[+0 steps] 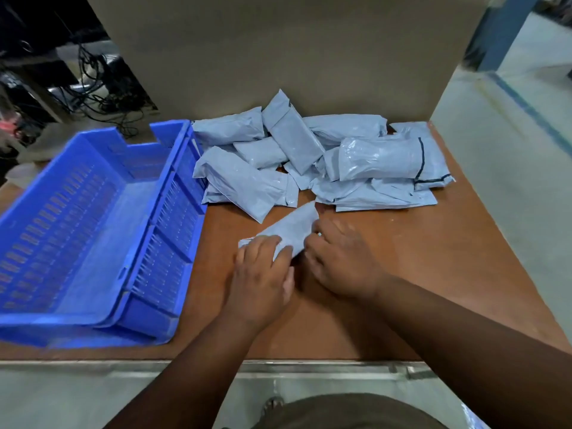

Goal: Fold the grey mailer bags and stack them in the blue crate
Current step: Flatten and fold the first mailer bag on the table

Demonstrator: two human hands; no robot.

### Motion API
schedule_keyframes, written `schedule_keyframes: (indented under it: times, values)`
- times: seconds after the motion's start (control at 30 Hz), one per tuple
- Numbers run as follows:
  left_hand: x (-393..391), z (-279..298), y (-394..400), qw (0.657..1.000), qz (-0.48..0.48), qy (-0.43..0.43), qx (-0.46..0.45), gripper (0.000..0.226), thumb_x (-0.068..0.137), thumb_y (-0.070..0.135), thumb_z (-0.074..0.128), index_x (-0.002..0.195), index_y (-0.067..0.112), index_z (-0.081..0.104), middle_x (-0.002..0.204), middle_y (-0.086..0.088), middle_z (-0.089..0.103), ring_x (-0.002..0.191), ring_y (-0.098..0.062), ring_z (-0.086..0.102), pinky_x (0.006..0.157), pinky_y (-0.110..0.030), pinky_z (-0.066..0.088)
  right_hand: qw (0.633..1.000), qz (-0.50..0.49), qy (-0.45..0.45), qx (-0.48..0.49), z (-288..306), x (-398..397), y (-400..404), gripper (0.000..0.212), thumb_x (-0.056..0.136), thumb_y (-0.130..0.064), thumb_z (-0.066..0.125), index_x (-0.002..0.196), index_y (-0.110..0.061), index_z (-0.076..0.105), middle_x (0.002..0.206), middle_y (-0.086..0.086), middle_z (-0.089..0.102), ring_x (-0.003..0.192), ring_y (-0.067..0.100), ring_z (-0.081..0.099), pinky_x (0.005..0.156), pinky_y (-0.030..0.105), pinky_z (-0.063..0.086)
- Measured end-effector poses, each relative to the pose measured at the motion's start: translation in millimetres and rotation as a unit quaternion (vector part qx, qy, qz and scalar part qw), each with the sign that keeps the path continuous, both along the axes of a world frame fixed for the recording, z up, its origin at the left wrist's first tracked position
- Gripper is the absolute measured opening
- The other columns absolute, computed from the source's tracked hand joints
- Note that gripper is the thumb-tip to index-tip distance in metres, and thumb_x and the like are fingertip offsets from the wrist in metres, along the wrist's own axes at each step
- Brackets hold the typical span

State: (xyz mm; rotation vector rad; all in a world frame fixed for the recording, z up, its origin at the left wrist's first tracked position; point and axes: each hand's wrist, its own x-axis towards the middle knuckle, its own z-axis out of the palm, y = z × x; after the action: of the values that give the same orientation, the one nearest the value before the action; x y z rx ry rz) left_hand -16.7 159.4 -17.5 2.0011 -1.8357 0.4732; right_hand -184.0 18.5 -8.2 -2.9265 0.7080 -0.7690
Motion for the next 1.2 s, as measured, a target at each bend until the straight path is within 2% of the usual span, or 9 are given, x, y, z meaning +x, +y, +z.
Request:
schedule_keyframes:
  times: [0.13,0.23,0.33,0.43,0.67,0.8,0.9,1.0,1.2]
  values:
    - [35,12,-30,0.958,0.173,0.066,0.217,0.100,0.077,0.067,0.074,0.156,0.017,0.039,0.150,-0.010,0.053,0.137,-0.035,0.051,0.114,-0.055,0.037,0.996,0.008,0.088,0.023,21,50,-21,0.071,0.084,-0.040,0.067,0.150,-0.023,0.049,0.155,0.008,0.046,0.145,0.032,0.039,0.116,0.054,0.032]
    - [44,8,-35,0.930,0.172,0.090,0.314,0.073,0.088,0.061,0.070,0.146,0.021,0.047,0.139,-0.008,0.062,0.124,-0.033,0.060,0.110,-0.048,0.043,0.963,0.003,0.261,0.065,13,67,-39,0.090,0.086,-0.056,0.061,0.164,-0.029,0.024,0.166,0.003,0.032,0.155,0.030,0.023,0.125,0.066,0.010]
    - [40,0,-21,0.953,0.124,0.031,0.276,0.044,0.094,0.035,0.065,0.136,0.025,0.056,0.128,-0.004,0.063,0.118,-0.032,0.060,0.110,-0.045,0.040,0.951,0.005,0.303,0.053,0,54,-41,0.086,0.089,-0.058,0.057,0.164,-0.030,0.024,0.157,0.001,0.042,0.149,0.031,0.031,0.125,0.066,0.008]
    - [30,-7,-2,0.964,0.069,0.107,0.232,0.040,0.087,0.010,0.065,0.126,0.019,0.067,0.121,-0.005,0.066,0.113,-0.034,0.061,0.115,-0.045,0.042,0.956,0.006,0.283,0.073,-1,29,-28,0.069,0.088,-0.047,0.061,0.152,-0.030,0.043,0.138,-0.002,0.050,0.138,0.030,0.037,0.129,0.060,0.009]
    - [-24,-16,28,0.973,-0.070,0.070,0.210,0.050,0.080,0.027,0.048,0.128,0.024,0.062,0.120,0.000,0.061,0.110,-0.031,0.058,0.110,-0.049,0.045,0.967,-0.066,0.232,0.084,2,-76,23,0.051,0.076,-0.057,0.058,0.117,-0.028,0.065,0.110,0.000,0.052,0.107,0.028,0.050,0.099,0.047,0.040]
    - [-53,-10,30,0.972,-0.049,0.029,0.227,0.061,0.088,0.042,0.050,0.145,0.022,0.054,0.148,-0.005,0.052,0.139,-0.034,0.048,0.125,-0.057,0.025,0.968,-0.101,0.205,0.104,-3,-111,39,0.070,0.087,-0.066,0.054,0.145,-0.026,0.056,0.140,0.009,0.049,0.129,0.034,0.048,0.108,0.051,0.039]
    - [-70,3,29,0.970,-0.070,0.008,0.234,0.090,0.097,0.062,0.046,0.167,0.012,0.024,0.177,-0.011,0.010,0.164,-0.028,0.003,0.129,-0.062,0.010,0.975,-0.102,0.158,0.117,0,-115,40,0.086,0.098,-0.072,0.043,0.168,-0.026,0.023,0.176,0.010,0.012,0.163,0.030,0.008,0.130,0.053,0.013]
    - [-86,6,17,0.971,-0.100,0.006,0.217,0.084,0.105,0.059,0.036,0.170,0.012,0.011,0.178,-0.006,-0.004,0.164,-0.022,-0.009,0.132,-0.054,0.008,0.977,-0.091,0.160,0.106,-6,-110,38,0.080,0.106,-0.066,0.032,0.170,-0.022,0.011,0.178,0.006,-0.005,0.163,0.023,-0.010,0.132,0.052,0.003]
    - [-79,-32,-20,0.963,-0.049,0.005,0.265,0.075,0.110,0.059,0.018,0.170,0.013,0.014,0.178,-0.006,0.005,0.164,-0.022,-0.004,0.130,-0.054,0.014,0.962,-0.111,0.185,0.169,-47,-109,30,0.076,0.108,-0.066,0.022,0.170,-0.022,0.014,0.178,0.004,0.004,0.164,0.023,-0.003,0.129,0.055,0.012]
